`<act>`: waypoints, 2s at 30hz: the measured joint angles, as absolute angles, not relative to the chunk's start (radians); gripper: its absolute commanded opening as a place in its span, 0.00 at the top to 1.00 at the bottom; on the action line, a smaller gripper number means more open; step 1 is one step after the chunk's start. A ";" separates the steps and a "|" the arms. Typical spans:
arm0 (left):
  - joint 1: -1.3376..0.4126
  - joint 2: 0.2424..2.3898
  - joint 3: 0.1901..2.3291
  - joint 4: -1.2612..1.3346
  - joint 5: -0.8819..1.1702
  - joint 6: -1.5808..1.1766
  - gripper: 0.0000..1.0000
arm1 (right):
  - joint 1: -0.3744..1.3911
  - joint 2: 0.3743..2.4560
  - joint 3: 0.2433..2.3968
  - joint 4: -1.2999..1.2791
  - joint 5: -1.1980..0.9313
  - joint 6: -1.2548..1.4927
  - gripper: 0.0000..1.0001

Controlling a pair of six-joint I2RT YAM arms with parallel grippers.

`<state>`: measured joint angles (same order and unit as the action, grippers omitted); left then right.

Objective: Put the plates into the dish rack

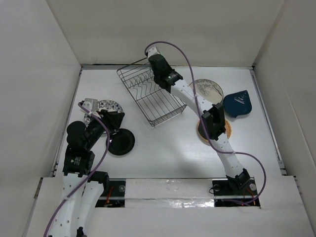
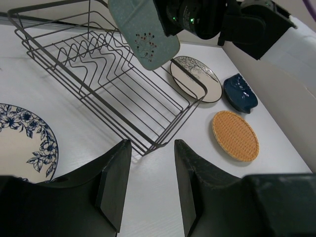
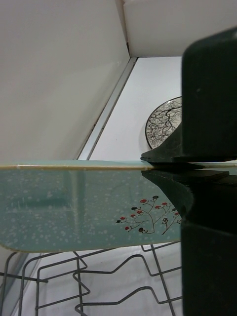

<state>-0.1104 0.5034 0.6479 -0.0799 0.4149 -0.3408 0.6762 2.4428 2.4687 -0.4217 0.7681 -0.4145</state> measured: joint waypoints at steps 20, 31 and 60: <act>-0.110 0.509 0.648 -0.080 0.415 -0.341 0.63 | 0.720 2.534 2.472 -0.321 0.813 -0.471 1.00; -0.110 0.509 0.648 -0.080 0.414 -0.339 0.62 | 0.767 2.575 2.458 -0.217 0.842 -0.546 0.52; -0.110 0.484 0.648 -0.080 0.361 -0.339 0.96 | 0.329 1.189 0.792 0.144 0.493 0.386 0.79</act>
<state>-0.1104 0.4835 0.6479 -0.0803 0.3614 -0.3389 0.3294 1.1889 0.7921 0.1440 0.4931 0.3859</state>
